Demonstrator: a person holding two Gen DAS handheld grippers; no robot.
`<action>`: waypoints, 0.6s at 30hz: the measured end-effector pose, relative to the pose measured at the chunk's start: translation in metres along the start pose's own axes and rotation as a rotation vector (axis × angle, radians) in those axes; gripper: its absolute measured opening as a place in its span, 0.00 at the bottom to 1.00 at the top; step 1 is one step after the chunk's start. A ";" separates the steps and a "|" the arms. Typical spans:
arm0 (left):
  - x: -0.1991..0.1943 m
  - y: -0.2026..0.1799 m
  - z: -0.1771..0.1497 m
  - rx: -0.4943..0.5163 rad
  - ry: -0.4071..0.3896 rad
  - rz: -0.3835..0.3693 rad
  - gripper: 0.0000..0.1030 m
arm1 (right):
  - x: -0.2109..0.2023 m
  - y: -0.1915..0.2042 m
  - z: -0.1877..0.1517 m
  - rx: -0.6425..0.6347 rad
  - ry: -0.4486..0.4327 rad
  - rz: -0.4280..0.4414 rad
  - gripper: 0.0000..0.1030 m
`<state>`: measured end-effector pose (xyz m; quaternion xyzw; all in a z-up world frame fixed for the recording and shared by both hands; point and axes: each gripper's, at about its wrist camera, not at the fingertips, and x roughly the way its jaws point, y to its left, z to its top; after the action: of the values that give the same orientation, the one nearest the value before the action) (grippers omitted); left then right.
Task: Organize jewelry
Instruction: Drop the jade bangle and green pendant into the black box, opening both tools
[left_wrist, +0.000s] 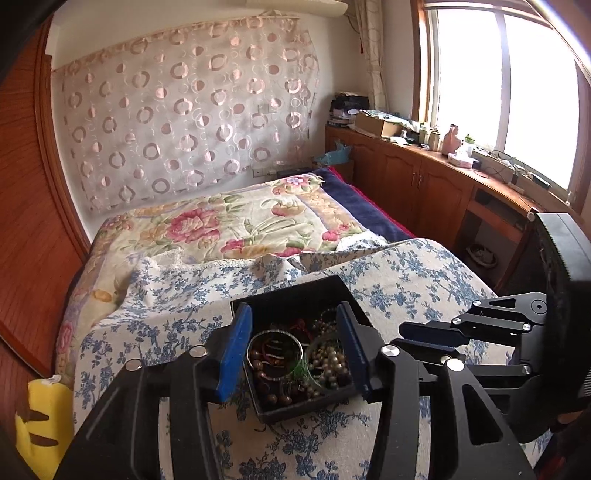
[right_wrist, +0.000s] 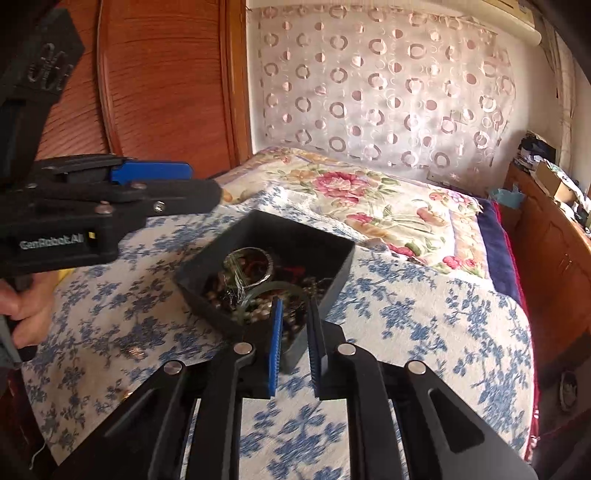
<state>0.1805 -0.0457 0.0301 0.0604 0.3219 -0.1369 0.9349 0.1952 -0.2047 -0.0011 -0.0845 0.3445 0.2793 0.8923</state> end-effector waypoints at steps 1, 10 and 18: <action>-0.001 0.000 -0.002 0.000 0.006 0.003 0.45 | -0.003 0.002 -0.002 0.002 -0.007 0.006 0.14; -0.031 0.012 -0.032 -0.012 0.004 0.020 0.66 | -0.026 0.033 -0.023 -0.014 -0.033 0.083 0.14; -0.048 0.035 -0.075 -0.039 0.036 0.061 0.80 | -0.025 0.076 -0.049 -0.086 0.022 0.154 0.33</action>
<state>0.1106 0.0136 0.0013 0.0544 0.3394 -0.1012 0.9336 0.1099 -0.1694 -0.0177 -0.0990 0.3472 0.3605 0.8600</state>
